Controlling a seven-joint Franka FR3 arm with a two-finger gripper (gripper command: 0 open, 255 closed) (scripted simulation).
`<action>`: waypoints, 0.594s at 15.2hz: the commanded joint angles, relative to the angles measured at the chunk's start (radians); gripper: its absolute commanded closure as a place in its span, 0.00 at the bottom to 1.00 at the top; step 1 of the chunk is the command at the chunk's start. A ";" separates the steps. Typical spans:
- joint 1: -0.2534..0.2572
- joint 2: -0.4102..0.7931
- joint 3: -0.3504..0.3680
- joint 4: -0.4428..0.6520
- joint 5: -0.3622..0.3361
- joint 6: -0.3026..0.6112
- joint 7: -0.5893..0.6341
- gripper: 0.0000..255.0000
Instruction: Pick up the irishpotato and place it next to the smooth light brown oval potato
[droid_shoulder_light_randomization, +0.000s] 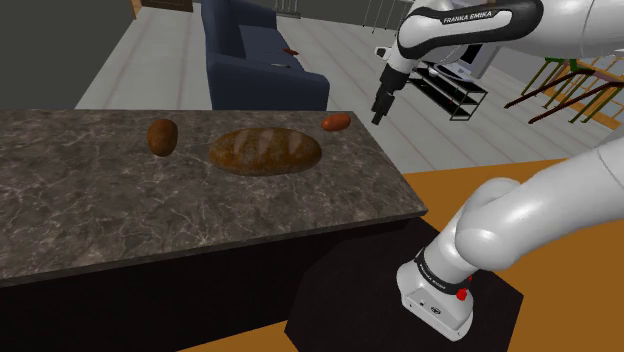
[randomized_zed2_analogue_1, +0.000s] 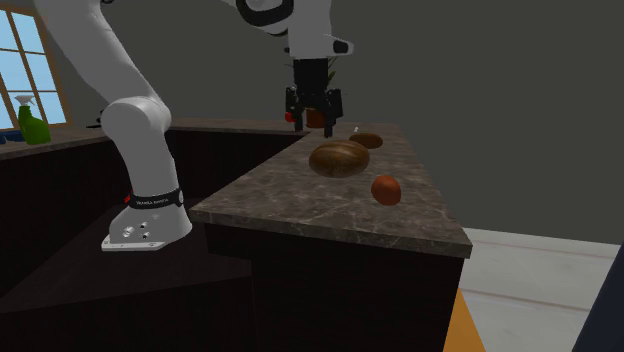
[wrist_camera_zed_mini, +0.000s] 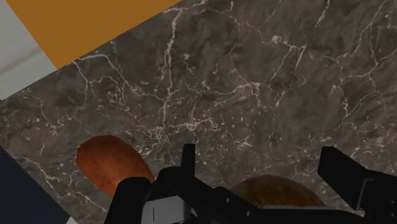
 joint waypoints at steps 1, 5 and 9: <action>0.020 0.077 -0.046 0.039 0.019 0.044 -0.114 0.00; 0.060 0.246 -0.119 0.134 0.103 0.112 -0.339 0.00; 0.066 0.429 -0.152 0.256 0.232 0.149 -0.573 0.00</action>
